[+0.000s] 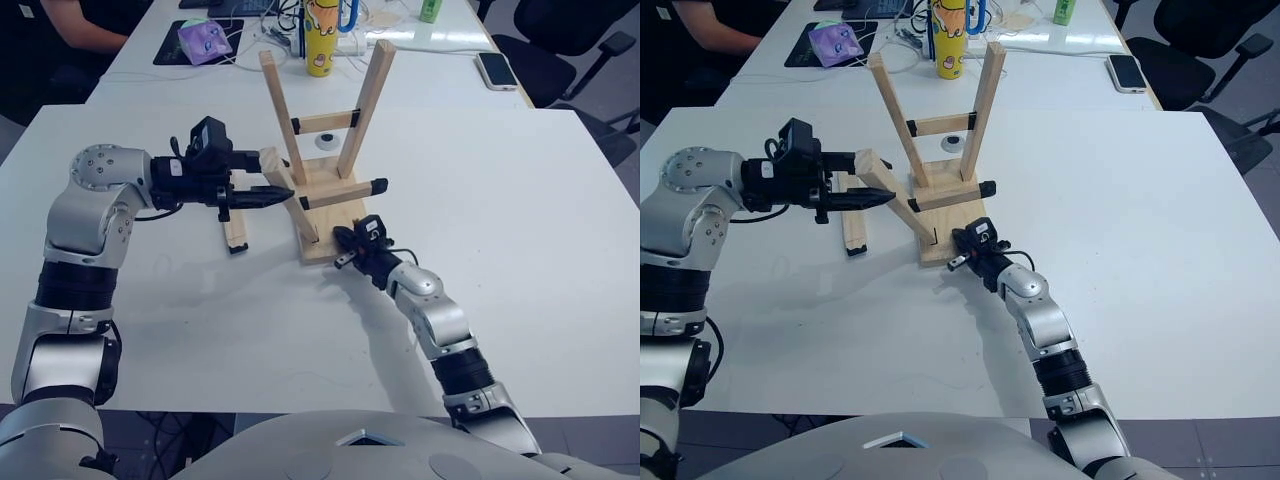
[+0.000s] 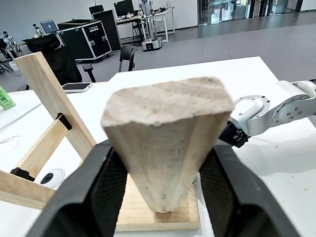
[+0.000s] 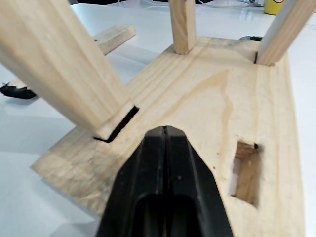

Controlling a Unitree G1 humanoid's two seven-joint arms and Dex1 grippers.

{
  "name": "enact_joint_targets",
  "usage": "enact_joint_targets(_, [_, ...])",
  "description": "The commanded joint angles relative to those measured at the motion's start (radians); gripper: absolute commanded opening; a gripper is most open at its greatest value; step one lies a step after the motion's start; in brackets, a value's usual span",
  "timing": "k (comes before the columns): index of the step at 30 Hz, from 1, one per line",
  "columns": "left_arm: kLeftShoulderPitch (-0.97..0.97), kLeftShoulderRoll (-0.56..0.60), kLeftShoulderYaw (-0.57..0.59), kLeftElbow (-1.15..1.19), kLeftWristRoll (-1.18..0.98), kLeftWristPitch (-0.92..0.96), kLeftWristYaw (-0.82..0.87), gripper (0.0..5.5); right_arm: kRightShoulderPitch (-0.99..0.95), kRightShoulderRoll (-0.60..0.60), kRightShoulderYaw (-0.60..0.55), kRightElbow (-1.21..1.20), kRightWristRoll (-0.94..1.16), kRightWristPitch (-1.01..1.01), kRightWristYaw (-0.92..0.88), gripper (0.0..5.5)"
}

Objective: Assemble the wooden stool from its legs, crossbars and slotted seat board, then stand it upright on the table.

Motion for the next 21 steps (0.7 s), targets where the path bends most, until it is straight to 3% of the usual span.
enact_joint_targets(1, [0.133, -0.022, -0.161, 0.032, 0.110, 0.054, -0.008, 2.06, 0.055, -0.018, 0.043, 0.056, -0.036, 0.064, 0.017, 0.00])
enact_joint_targets(8, [0.017, -0.062, -0.117, 0.250, 0.100, 0.061, 0.025, 2.06, 0.043, -0.009, 0.042, 0.087, -0.034, 0.072, 0.012, 0.00])
enact_joint_targets(15, [0.095, -0.034, -0.173, 0.216, 0.158, -0.050, 0.006, 2.06, 0.049, -0.009, 0.040, 0.082, -0.042, 0.082, 0.008, 0.00])
enact_joint_targets(16, [0.095, -0.044, -0.154, 0.217, 0.155, -0.074, 0.031, 2.42, 0.051, -0.008, 0.040, 0.075, -0.042, 0.088, 0.005, 0.00])
enact_joint_targets(21, [0.089, -0.092, 0.018, 0.119, 0.069, -0.075, 0.149, 3.02, 0.054, -0.003, 0.037, 0.082, -0.050, 0.080, -0.007, 0.00])
